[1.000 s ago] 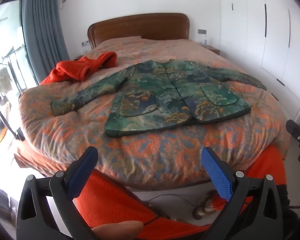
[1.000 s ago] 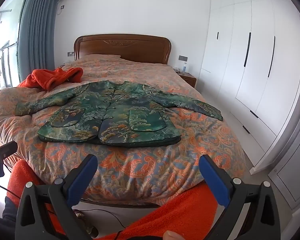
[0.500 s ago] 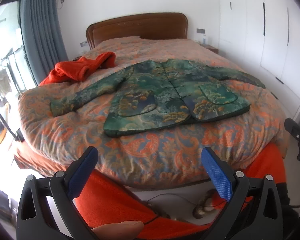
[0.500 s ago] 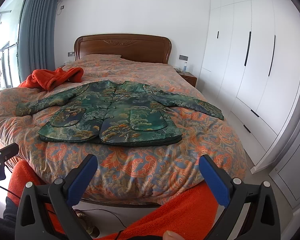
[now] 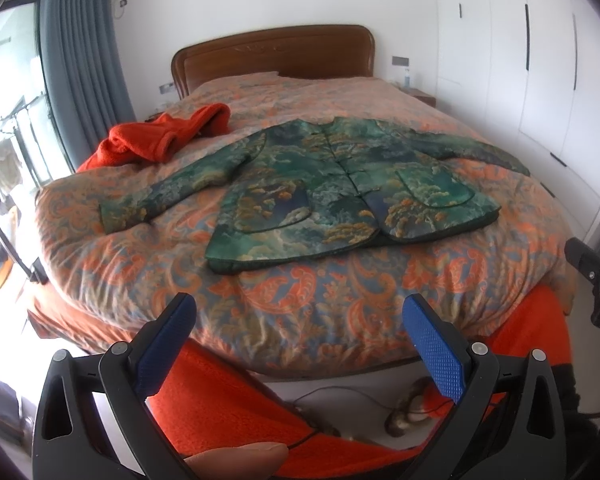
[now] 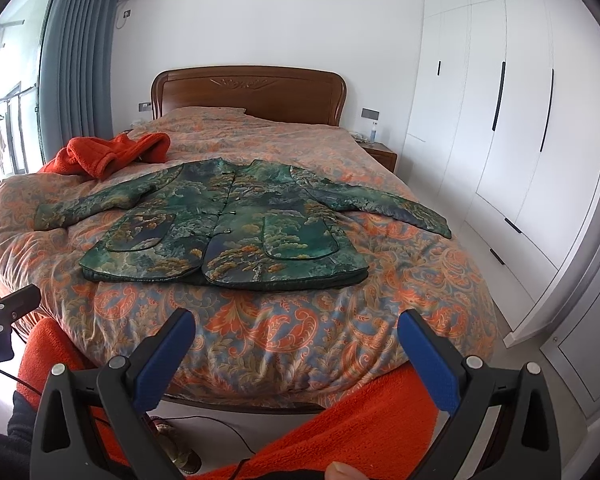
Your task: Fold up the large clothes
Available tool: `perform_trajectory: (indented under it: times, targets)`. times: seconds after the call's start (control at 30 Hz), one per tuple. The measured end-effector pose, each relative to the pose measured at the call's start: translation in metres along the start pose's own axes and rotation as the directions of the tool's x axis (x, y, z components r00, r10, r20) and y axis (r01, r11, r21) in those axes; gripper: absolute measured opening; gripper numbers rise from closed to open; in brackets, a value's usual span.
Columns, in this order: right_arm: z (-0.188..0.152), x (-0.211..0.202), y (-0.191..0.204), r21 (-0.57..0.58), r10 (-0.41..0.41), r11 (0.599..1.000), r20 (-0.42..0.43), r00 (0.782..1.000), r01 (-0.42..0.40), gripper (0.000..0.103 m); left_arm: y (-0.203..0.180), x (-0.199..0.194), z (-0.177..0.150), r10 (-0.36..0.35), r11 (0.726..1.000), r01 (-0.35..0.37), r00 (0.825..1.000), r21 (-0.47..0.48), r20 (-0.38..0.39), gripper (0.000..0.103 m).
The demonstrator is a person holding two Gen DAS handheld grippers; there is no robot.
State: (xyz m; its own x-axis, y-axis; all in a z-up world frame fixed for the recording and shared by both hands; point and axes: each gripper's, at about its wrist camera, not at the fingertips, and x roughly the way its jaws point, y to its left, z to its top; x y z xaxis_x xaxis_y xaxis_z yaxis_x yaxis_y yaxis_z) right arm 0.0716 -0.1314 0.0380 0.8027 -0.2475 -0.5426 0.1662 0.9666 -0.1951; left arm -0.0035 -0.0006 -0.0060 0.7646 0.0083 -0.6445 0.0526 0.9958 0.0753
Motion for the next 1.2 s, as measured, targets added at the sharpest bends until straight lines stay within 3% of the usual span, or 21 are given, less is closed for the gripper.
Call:
perform_trajectory:
  times: [1.2]
  targets:
    - [0.0, 0.0028, 0.0017, 0.004, 0.01, 1.0, -0.013, 1.0, -0.01, 0.103, -0.0027, 0.0013, -0.0005, -0.001, 1.0, 0.001, 1.0, 0.012, -0.003, 0.103]
